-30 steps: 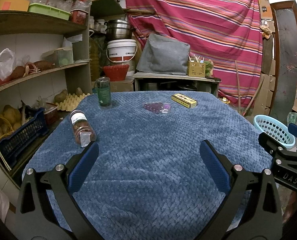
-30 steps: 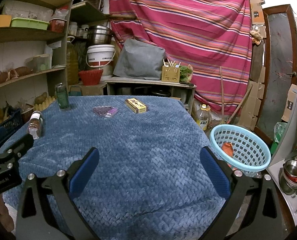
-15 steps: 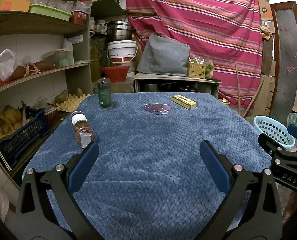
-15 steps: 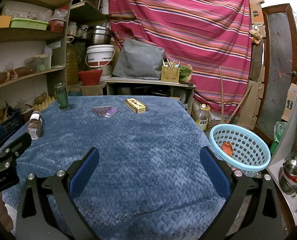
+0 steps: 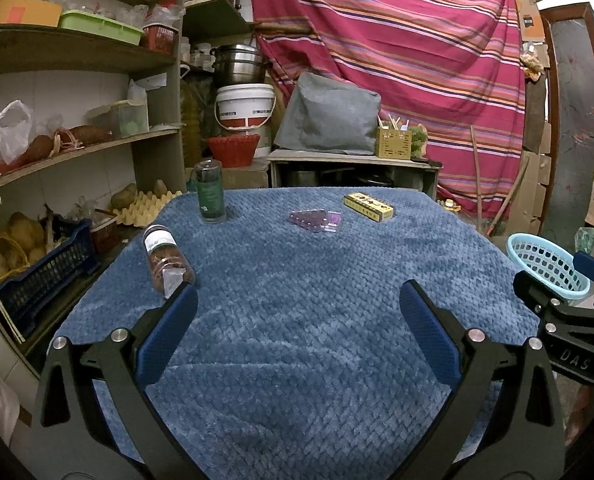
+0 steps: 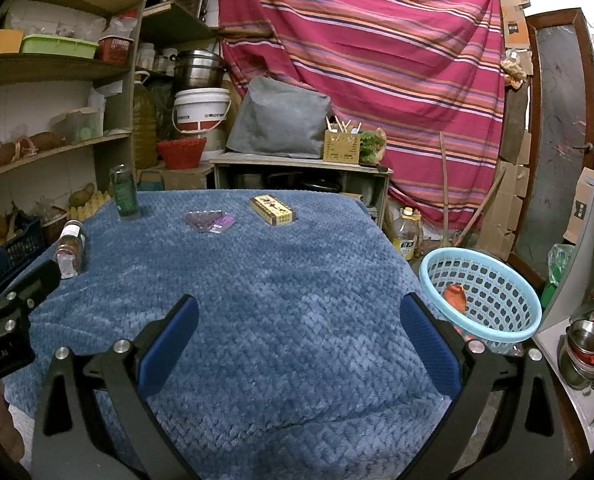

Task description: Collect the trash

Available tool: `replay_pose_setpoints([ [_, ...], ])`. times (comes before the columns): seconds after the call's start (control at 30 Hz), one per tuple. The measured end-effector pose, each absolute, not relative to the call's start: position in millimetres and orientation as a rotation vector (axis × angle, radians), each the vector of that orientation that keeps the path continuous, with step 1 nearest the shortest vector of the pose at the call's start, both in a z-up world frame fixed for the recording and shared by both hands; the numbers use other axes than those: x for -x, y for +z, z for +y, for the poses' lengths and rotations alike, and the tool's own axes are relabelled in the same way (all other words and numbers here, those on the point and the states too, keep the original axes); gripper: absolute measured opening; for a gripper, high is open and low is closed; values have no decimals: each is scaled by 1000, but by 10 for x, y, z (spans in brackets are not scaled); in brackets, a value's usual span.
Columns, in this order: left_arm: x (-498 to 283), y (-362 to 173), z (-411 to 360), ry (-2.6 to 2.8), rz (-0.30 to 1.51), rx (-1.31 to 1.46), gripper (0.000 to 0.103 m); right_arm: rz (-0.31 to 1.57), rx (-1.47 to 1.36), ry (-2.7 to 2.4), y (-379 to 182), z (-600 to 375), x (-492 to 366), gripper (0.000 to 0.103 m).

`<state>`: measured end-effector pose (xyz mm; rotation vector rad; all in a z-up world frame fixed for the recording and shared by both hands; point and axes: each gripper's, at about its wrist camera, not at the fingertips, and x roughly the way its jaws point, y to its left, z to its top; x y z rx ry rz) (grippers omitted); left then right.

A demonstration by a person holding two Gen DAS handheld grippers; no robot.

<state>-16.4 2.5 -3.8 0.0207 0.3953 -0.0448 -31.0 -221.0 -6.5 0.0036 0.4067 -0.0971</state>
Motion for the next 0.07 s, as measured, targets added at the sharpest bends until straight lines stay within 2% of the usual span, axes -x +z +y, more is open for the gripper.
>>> replay_pose_setpoints([
  [0.07, 155, -31, 20, -45, 395, -22, 98, 410, -2, -95, -71, -2211, 312, 98],
])
